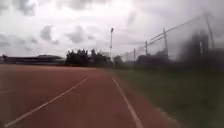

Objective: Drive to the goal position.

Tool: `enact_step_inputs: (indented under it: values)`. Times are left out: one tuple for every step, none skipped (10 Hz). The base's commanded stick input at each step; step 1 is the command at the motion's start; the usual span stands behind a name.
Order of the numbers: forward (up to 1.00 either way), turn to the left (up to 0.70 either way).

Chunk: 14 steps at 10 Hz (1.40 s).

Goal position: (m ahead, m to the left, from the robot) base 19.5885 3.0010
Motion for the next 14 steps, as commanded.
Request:
enact_step_inputs:
  values:
    - [0.70,0.00]
    - [0.70,0.00]
    - [0.70,0.00]
    - [0.70,0.00]
    - [0.70,0.00]
    - [0.70,0.00]
    - [0.70,0.00]
    - [0.70,0.00]
    - [0.70,0.00]
    - [0.70,0.00]
    - [0.70,0.00]
    - [0.70,0.00]
    - [0.70,0.00]
    - [0.70,0.00]
